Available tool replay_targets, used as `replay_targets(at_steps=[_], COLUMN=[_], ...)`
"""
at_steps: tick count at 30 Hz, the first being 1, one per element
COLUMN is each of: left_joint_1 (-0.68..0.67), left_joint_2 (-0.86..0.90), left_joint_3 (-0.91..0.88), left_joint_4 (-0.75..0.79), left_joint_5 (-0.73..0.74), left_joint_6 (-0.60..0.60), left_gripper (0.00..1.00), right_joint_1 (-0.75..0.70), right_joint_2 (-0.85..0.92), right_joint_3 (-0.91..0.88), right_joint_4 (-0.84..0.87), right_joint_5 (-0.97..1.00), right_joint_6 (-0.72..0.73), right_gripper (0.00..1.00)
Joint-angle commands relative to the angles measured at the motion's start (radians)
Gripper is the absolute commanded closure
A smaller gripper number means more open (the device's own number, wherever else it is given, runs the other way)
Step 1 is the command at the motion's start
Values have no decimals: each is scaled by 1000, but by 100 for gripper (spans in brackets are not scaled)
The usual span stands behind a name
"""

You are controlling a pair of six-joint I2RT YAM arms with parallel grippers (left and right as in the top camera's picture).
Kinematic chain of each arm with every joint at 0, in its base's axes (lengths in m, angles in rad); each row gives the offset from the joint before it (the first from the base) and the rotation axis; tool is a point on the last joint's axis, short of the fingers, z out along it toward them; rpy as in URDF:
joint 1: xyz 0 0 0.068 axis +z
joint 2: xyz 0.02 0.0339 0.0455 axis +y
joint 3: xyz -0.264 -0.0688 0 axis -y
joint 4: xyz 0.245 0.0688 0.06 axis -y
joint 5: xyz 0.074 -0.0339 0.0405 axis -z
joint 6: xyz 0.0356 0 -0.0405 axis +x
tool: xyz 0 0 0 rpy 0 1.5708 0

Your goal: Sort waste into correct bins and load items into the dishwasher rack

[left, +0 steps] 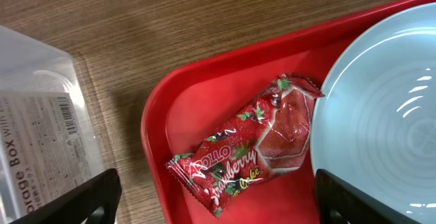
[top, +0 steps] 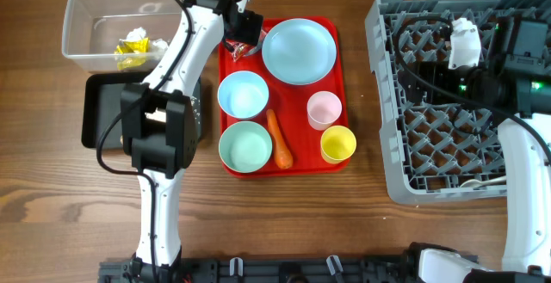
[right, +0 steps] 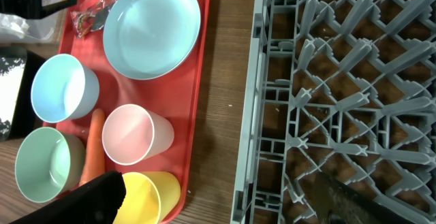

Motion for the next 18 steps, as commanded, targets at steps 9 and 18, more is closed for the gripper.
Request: replay_targets(at_steps=[9,18], left_joint_1=[1,1], left_joint_2=[97,150], left_joint_3=[2,2], left_joint_4=[-49,-30], left_joint_5=[26,37], left_joint_6=[15,14], left_gripper=[14,20], right_joint_1=[4,4], right_joint_2=[6,6], right_joint_3=[0,0], right_joint_4=[3,3], right_joint_5=[8,8], right_joint_6=[3,3], right_gripper=[9,9])
